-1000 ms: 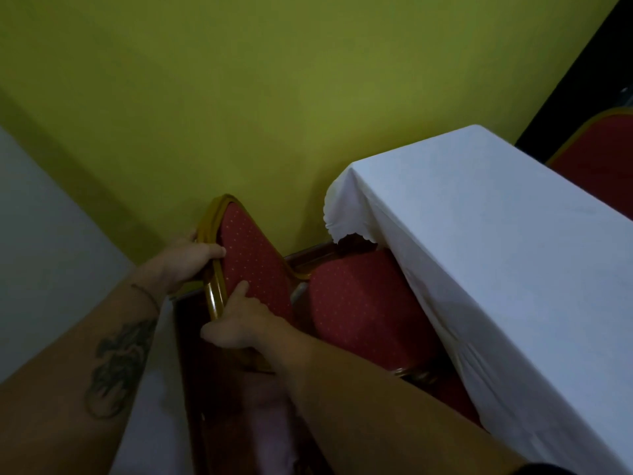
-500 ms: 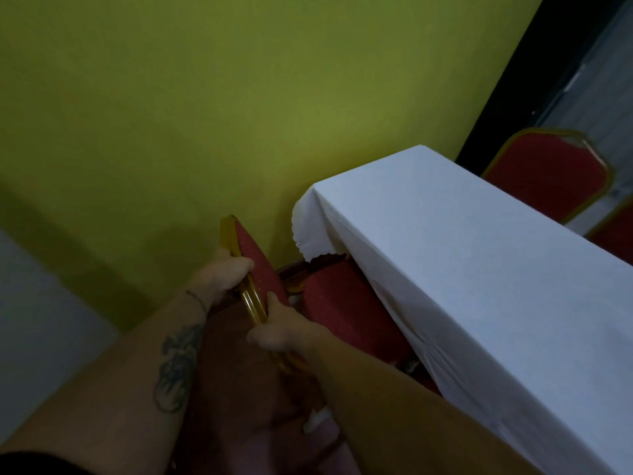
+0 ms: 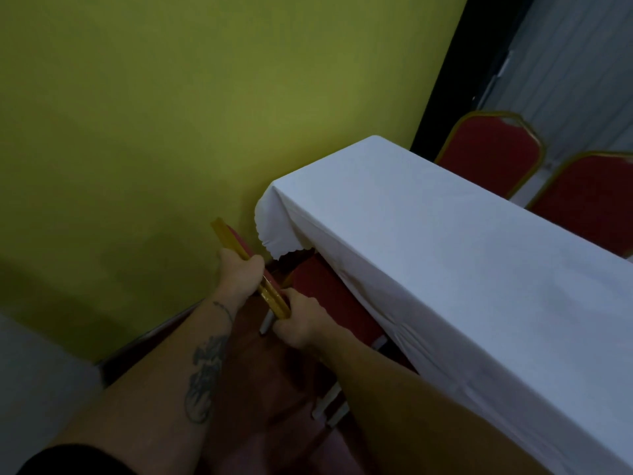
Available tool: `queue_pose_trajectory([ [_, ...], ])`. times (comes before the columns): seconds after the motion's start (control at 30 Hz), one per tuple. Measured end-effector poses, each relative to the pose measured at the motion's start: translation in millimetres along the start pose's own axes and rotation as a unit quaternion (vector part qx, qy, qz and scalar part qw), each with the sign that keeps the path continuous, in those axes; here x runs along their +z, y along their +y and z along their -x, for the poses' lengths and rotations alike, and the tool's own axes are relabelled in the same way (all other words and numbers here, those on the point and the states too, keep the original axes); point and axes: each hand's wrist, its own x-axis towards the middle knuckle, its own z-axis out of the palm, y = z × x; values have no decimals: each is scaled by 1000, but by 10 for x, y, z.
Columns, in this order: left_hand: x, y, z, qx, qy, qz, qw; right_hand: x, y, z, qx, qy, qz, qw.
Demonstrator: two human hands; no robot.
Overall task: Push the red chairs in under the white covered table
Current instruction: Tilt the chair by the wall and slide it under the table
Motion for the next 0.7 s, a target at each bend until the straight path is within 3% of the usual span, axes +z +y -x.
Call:
queue_pose_trajectory([
  [0.2, 71, 21, 272, 24, 37, -48, 998, -38, 251, 367, -8, 11, 69, 998],
  [0.4, 299, -250, 901, -12, -32, -83, 996, -124, 813, 985, -15, -67, 106, 992],
  [0.6, 466, -509, 1784, -51, -95, -146, 983, -154, 1253, 1668, -127, 25, 145, 981],
  [0.7, 592, -620, 2171, -54, -121, -131, 983, -222, 1462, 2010, -135, 54, 150, 978],
])
